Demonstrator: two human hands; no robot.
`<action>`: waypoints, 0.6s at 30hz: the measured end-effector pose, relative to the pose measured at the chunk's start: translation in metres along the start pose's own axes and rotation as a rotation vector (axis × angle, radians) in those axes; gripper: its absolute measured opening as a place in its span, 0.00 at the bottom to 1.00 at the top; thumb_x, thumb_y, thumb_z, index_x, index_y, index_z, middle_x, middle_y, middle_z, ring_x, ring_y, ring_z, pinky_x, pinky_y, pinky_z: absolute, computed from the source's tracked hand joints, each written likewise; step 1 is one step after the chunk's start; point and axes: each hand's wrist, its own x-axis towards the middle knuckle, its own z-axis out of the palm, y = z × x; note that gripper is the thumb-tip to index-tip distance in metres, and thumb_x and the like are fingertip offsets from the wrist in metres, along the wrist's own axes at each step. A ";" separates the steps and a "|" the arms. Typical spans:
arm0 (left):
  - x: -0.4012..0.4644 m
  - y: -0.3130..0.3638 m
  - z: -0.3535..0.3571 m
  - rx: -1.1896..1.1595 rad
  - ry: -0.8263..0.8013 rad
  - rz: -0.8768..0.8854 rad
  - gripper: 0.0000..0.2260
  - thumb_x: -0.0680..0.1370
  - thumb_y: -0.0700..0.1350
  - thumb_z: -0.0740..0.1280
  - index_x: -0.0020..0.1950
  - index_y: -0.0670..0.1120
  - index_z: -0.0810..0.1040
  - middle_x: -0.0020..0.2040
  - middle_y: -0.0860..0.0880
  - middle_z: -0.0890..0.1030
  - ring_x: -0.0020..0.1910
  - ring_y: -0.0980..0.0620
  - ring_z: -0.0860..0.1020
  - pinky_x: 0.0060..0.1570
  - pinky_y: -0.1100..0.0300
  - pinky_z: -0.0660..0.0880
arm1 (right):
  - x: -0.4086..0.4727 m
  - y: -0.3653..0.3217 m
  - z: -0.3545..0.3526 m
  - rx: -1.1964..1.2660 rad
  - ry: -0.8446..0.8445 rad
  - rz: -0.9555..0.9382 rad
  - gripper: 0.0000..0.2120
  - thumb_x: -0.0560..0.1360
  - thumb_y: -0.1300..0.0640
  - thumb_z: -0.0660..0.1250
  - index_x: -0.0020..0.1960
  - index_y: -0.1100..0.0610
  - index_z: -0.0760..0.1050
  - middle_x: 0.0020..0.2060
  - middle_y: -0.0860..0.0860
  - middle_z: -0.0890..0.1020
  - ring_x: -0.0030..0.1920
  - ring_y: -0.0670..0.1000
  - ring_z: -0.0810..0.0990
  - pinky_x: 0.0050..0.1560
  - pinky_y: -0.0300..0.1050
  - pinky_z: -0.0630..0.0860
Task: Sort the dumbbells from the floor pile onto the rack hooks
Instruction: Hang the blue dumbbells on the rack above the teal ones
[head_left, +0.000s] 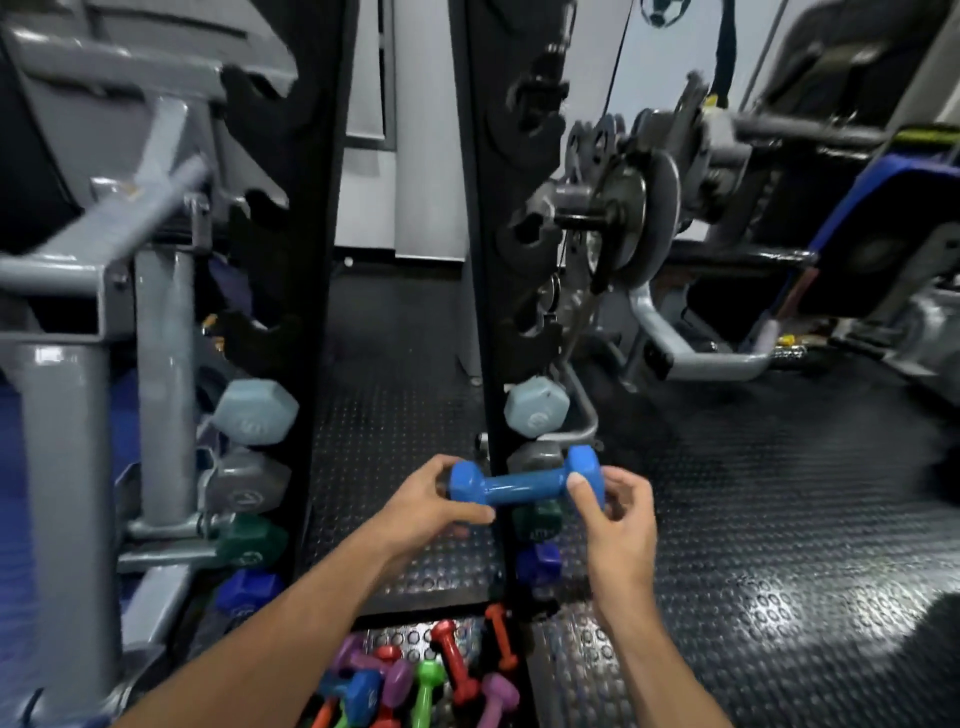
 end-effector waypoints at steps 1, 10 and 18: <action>-0.002 0.010 0.003 0.011 0.002 0.025 0.26 0.66 0.33 0.81 0.61 0.44 0.77 0.54 0.41 0.84 0.45 0.49 0.84 0.46 0.51 0.82 | 0.010 -0.014 -0.001 0.004 -0.003 -0.030 0.13 0.76 0.59 0.76 0.58 0.56 0.77 0.49 0.50 0.83 0.47 0.43 0.82 0.50 0.34 0.77; -0.005 0.085 0.057 -0.142 0.049 0.132 0.32 0.62 0.45 0.86 0.60 0.41 0.75 0.55 0.42 0.85 0.52 0.45 0.86 0.53 0.47 0.83 | 0.114 -0.113 0.013 -0.127 0.008 -0.148 0.23 0.71 0.38 0.76 0.59 0.51 0.84 0.50 0.48 0.87 0.50 0.47 0.85 0.55 0.43 0.80; 0.032 0.138 0.109 -0.387 0.185 0.042 0.23 0.71 0.47 0.81 0.57 0.37 0.75 0.48 0.37 0.85 0.45 0.41 0.87 0.50 0.49 0.84 | 0.199 -0.144 0.058 -0.209 -0.097 -0.164 0.12 0.77 0.51 0.75 0.56 0.57 0.83 0.48 0.52 0.86 0.47 0.48 0.82 0.51 0.40 0.77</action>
